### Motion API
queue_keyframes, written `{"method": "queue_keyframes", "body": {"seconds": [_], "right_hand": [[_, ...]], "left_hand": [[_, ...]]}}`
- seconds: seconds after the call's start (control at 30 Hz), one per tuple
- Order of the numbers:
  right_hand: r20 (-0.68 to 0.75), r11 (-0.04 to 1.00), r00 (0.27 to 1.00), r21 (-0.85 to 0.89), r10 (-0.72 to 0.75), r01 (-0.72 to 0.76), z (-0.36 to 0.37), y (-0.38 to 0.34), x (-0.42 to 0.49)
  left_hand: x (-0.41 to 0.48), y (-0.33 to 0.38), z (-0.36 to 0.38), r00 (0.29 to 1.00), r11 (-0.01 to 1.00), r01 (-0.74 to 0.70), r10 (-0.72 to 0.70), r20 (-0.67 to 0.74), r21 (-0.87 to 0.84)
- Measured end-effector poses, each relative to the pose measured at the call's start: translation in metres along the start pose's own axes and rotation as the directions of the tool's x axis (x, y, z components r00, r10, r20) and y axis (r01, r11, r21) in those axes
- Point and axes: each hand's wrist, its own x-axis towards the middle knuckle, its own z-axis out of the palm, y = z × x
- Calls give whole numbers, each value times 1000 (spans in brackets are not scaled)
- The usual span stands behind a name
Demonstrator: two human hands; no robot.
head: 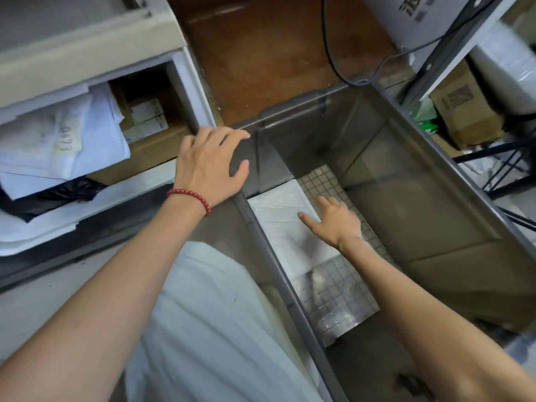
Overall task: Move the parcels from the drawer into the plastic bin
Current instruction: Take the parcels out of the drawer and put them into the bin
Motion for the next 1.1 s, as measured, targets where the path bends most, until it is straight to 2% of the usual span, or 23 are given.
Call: {"method": "queue_keyframes", "body": {"seconds": [0.17,0.33,0.57,0.73,0.97,1.1], "right_hand": [[-100,989,986,-78,-131,124,-36,-39,-8],[-215,954,930,-77,-299,289,-70,-96,-23],[-219,838,821,27,-527,545,-90,-201,-60],[-209,806,793,39,-572,591,-80,-263,-76],[-151,822,828,115,-540,557,-53,-295,-74],[-227,828,830,134,-509,545,-42,-302,-66]], "left_hand": [[-34,-26,-43,993,989,117,-115,-21,96],[-73,-50,-87,966,958,256,-251,-54,130],[-136,-93,-126,891,871,452,-449,-61,192],[-164,-113,-134,850,827,524,-523,-64,203],[-171,-125,-121,842,819,535,-538,-49,206],[-167,-124,-103,863,840,499,-504,-38,210]]}}
